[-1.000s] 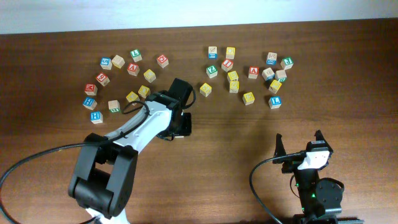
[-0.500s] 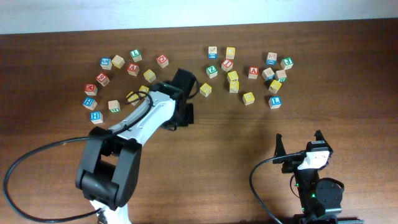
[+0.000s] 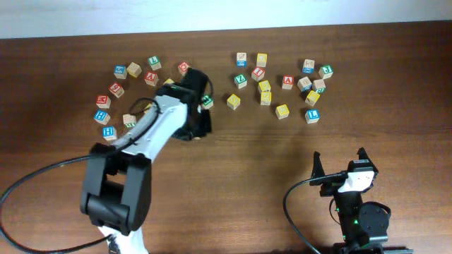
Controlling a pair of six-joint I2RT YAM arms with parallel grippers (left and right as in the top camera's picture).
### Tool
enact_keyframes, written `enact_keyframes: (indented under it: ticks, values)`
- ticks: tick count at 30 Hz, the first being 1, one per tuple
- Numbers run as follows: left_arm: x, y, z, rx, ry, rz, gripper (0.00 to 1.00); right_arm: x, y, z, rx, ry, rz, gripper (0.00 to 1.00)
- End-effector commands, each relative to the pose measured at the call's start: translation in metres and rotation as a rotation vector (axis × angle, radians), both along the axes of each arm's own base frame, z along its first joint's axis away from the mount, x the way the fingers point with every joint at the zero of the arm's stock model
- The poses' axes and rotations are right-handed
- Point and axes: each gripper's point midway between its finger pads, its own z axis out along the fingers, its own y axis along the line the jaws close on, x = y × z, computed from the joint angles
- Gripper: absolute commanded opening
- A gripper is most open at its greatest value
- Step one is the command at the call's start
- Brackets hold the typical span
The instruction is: Spell out ICRA
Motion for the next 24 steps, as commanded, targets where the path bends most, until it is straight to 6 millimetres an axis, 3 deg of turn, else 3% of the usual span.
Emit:
enact_keyframes:
  ticks: [1, 7, 10, 16, 24]
  values:
    - [-0.029, -0.024, -0.004, -0.024, 0.084, -0.071, 0.19, 0.000, 0.001, -0.003, 0.003, 0.006, 0.000, 0.98]
    - [-0.066, -0.035, -0.032, 0.020, 0.144, -0.118, 0.20, 0.000, 0.001, -0.003, 0.003, 0.006, 0.000, 0.98]
    - [-0.067, -0.022, -0.041, 0.097, 0.118, -0.089, 0.20, 0.000, 0.001, -0.003, 0.003, 0.006, 0.000, 0.98]
    - [-0.051, -0.004, -0.040, 0.206, 0.038, -0.035, 0.22, 0.000, 0.001, -0.003, 0.003, 0.006, 0.000, 0.98]
    - [-0.045, -0.014, -0.040, 0.155, 0.018, -0.009, 0.24, 0.000, 0.001, -0.003, 0.003, 0.006, 0.000, 0.98]
